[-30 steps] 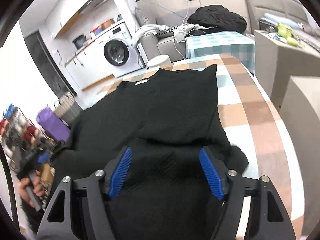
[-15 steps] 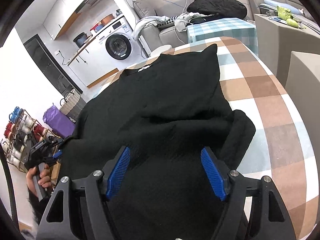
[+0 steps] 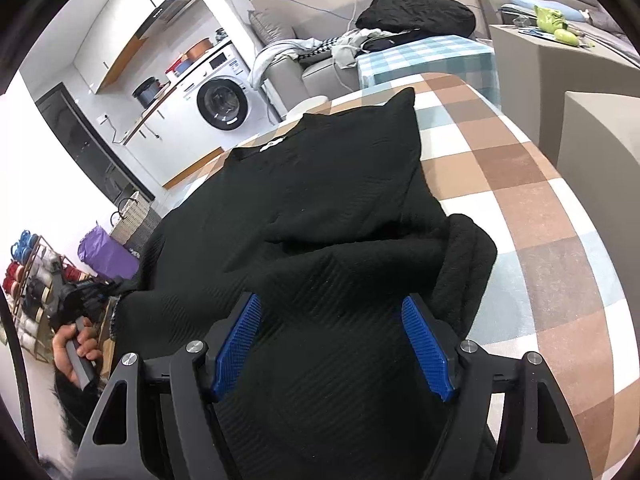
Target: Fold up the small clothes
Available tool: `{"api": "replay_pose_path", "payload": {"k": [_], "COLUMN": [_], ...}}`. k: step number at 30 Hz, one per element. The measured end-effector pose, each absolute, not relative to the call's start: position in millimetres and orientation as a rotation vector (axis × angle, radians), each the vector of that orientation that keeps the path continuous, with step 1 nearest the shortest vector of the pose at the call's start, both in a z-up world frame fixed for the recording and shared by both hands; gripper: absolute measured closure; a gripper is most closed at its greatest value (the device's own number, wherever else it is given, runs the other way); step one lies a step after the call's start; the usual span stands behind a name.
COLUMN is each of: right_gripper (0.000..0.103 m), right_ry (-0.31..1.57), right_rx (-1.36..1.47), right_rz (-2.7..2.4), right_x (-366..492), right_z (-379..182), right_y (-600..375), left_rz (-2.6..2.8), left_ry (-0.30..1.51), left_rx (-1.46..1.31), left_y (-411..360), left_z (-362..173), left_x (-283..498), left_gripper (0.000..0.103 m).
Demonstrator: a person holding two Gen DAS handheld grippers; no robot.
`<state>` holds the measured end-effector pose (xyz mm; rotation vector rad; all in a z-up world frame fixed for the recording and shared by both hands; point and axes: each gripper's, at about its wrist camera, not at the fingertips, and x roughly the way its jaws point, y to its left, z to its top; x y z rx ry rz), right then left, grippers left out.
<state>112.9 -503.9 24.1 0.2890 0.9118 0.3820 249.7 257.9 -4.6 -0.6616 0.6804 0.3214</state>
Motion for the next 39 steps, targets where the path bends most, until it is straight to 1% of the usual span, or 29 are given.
{"api": "replay_pose_path", "payload": {"k": [1, 3, 5, 7, 8, 10, 11, 12, 13, 20, 21, 23, 25, 27, 32, 39], "right_gripper": [0.028, 0.028, 0.028, 0.028, 0.028, 0.028, 0.028, 0.028, 0.028, 0.028, 0.028, 0.028, 0.028, 0.028, 0.028, 0.028], "right_ry": [0.91, 0.906, 0.913, 0.91, 0.905, 0.903, 0.907, 0.91, 0.909, 0.906, 0.904, 0.901, 0.881, 0.86, 0.878, 0.948], "right_rx": [0.29, 0.298, 0.3, 0.294, 0.293, 0.3, 0.301, 0.303, 0.304, 0.295, 0.292, 0.286, 0.273, 0.265, 0.236, 0.207], "right_rz": [0.381, 0.378, 0.378, 0.372, 0.37, 0.362, 0.36, 0.357, 0.354, 0.356, 0.359, 0.358, 0.355, 0.348, 0.278, 0.298], "right_x": [112, 110, 109, 108, 107, 106, 107, 106, 106, 103, 103, 103, 98, 94, 86, 86], "right_z": [24, 24, 24, 26, 27, 29, 28, 28, 28, 28, 28, 30, 34, 39, 34, 7], "right_y": [-504, -505, -505, -506, -507, -509, -510, -512, -513, -518, -518, -519, -523, -529, -554, -557], "left_rz": [0.319, 0.272, 0.176, 0.016, -0.049, -0.12, -0.13, -0.123, -0.11, -0.003, 0.014, 0.059, 0.095, 0.136, 0.204, 0.258], "left_ry": [0.666, 0.62, 0.603, 0.62, 0.652, 0.727, 0.758, 0.762, 0.757, 0.751, 0.748, 0.735, 0.722, 0.708, 0.736, 0.814], "left_rx": [-0.62, -0.468, -0.373, -0.271, -0.227, -0.185, -0.174, -0.168, -0.166, -0.271, -0.275, -0.282, -0.279, -0.267, -0.28, -0.321], "left_y": [251, 219, 180, 129, 105, 78, 68, 65, 64, 108, 122, 139, 154, 163, 184, 205], "left_z": [8, 39, 59, 66, 65, 57, 49, 47, 44, 36, 27, 19, 15, 11, -6, -39], "left_x": [255, 281, 303, 324, 333, 345, 347, 346, 343, 310, 297, 270, 243, 223, 177, 151], "left_gripper": [0.099, 0.099, 0.099, 0.097, 0.094, 0.07, 0.063, 0.052, 0.048, 0.048, 0.047, 0.044, 0.032, 0.029, 0.028, 0.028]}}
